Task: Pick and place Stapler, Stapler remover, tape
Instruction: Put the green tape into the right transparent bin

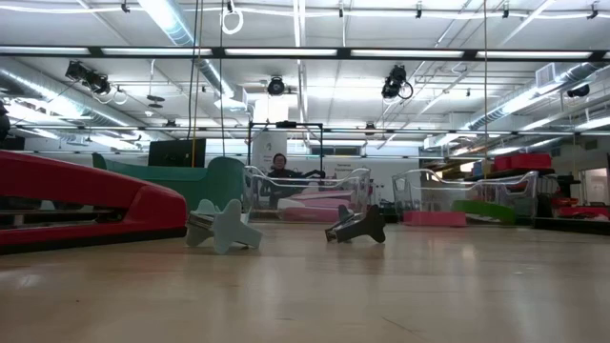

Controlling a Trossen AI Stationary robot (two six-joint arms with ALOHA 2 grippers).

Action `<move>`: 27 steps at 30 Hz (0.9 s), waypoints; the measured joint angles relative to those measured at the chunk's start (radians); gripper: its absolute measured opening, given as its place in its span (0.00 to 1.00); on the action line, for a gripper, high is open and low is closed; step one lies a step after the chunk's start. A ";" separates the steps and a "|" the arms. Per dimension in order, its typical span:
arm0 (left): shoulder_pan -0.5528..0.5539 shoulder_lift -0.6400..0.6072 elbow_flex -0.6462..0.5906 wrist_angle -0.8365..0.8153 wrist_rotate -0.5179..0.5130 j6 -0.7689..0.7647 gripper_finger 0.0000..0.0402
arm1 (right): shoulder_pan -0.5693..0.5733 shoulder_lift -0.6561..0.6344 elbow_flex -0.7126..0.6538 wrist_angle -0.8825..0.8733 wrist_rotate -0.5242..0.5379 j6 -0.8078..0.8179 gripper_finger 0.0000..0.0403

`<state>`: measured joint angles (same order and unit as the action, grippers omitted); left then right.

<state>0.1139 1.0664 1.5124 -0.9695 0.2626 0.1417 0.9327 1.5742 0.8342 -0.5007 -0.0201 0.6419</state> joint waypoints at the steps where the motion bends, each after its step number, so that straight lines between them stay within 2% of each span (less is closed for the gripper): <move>1: 0.000 0.000 0.000 0.000 0.000 0.000 0.00 | -0.005 0.000 0.014 -0.008 0.015 -0.011 0.23; 8: 0.000 0.000 0.000 0.000 0.000 0.000 0.00 | -0.060 0.000 0.111 -0.043 0.097 -0.055 0.23; 12: 0.000 0.000 0.000 0.000 0.000 0.000 0.00 | -0.097 0.000 0.149 -0.045 0.103 -0.076 0.23; 27: 0.000 0.000 0.000 0.000 0.000 0.000 0.00 | -0.226 -0.010 0.171 -0.024 0.120 -0.160 0.23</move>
<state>0.1137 1.0664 1.5124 -0.9695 0.2626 0.1417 0.7066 1.5639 1.0050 -0.5248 0.1002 0.4816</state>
